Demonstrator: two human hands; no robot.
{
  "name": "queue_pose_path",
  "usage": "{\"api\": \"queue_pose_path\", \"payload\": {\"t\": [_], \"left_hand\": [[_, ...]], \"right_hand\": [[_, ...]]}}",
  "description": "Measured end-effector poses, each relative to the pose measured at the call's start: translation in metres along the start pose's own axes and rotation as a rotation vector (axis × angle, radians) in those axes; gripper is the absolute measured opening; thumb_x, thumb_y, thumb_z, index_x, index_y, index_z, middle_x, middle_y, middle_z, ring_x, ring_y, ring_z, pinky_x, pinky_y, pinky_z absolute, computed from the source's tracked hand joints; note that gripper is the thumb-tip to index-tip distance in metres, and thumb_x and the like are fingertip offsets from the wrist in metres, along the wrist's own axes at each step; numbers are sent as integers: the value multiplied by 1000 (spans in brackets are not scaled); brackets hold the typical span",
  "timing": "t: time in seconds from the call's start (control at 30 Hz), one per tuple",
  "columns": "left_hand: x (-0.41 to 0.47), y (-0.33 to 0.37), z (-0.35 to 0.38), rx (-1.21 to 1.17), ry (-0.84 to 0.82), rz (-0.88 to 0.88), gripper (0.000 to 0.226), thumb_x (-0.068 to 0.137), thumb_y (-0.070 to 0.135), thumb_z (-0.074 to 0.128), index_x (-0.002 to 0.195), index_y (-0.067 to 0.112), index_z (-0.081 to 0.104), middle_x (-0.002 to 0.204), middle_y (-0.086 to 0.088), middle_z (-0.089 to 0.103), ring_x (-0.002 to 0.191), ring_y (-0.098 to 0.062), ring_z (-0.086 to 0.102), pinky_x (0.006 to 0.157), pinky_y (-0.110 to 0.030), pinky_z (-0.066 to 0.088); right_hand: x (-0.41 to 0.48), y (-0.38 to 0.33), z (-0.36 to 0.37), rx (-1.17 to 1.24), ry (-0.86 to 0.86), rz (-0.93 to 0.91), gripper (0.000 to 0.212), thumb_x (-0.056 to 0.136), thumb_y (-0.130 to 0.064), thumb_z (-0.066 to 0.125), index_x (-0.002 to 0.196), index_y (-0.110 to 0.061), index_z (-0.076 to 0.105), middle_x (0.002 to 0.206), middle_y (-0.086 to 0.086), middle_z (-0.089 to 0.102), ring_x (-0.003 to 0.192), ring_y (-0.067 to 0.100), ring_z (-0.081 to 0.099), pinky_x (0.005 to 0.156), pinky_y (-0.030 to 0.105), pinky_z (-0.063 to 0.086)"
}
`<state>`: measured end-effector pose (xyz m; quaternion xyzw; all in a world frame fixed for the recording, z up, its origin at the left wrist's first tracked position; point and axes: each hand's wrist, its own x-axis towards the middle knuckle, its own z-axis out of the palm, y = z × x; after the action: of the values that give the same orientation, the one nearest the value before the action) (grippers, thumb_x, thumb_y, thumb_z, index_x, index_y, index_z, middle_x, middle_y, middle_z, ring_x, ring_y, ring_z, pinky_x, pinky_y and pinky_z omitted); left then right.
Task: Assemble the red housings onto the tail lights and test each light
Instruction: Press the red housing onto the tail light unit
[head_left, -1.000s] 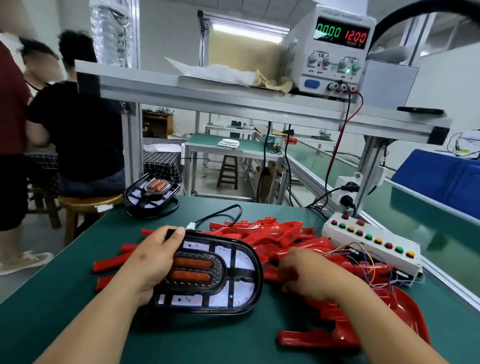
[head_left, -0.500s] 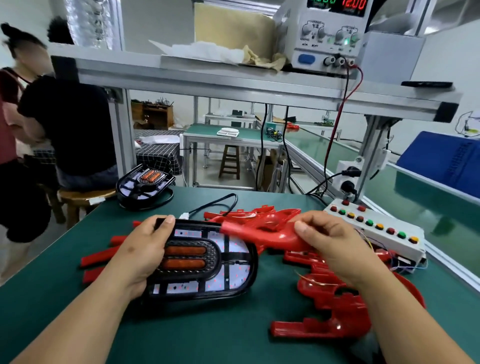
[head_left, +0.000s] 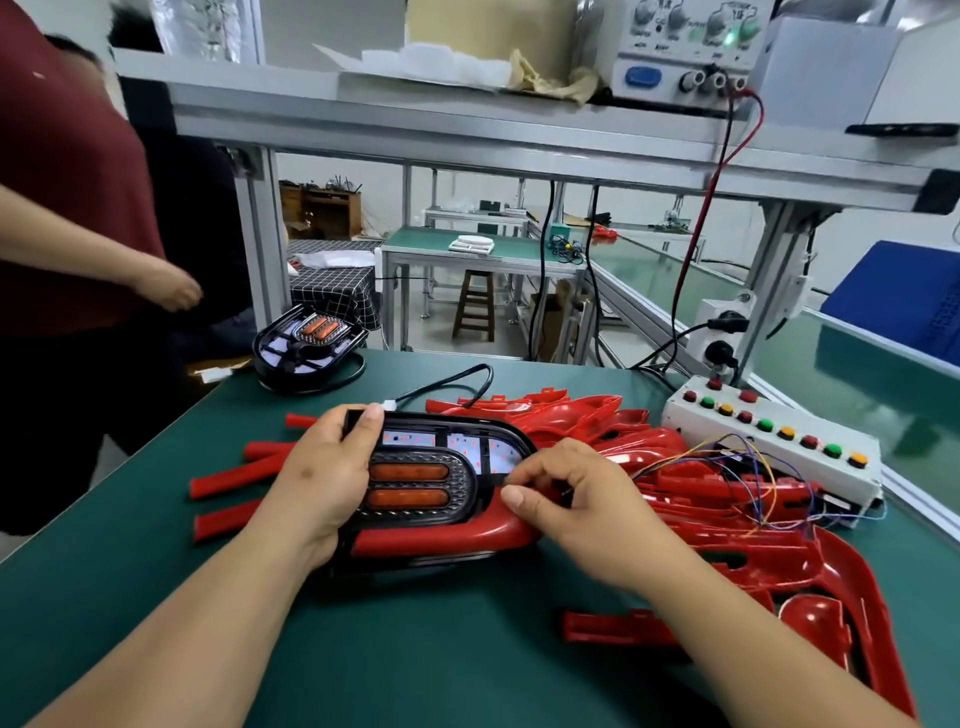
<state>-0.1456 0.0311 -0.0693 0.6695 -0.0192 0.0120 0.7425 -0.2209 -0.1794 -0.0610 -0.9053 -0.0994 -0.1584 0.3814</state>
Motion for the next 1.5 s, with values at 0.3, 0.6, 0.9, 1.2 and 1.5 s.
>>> {"api": "queue_pose_path", "payload": {"t": [0.3,0.6,0.9,1.2,1.5], "left_hand": [[-5,-2,4,22,28,35,24,98,43,52,97,23,64,102,-13,73,97,-34,69,89,-57,54],[-21,16,15,-224,-57,176,27,100,35,47,106,13,61,96,-17,75,83,-40,73,65,-53,59],[-26,15,8,285,-116,245,82,67,88,52,135,46,35,147,13,39,137,-5,35,118,-40,28],[-40,11,20,58,-374,185,65,57,66,78,117,57,54,126,22,63,122,-6,57,106,-44,44],[-50,12,31,41,-196,367,74,57,48,82,125,31,55,118,9,69,111,-6,64,100,-35,45]], "right_hand": [[-3,6,8,-358,35,83,45,71,-69,57,92,-32,44,102,-11,42,101,11,36,84,24,32],[-5,1,0,767,-18,344,76,58,-45,82,124,-19,54,108,3,73,95,17,69,84,36,55],[2,7,-11,1051,158,187,43,68,-27,80,108,-16,69,104,15,73,88,23,72,68,35,58],[2,6,-11,1132,166,68,65,67,-24,86,124,-17,55,118,15,68,108,30,67,84,41,56],[0,4,-12,1203,121,16,62,72,-12,76,128,-16,50,121,14,67,109,31,66,78,38,57]]}}
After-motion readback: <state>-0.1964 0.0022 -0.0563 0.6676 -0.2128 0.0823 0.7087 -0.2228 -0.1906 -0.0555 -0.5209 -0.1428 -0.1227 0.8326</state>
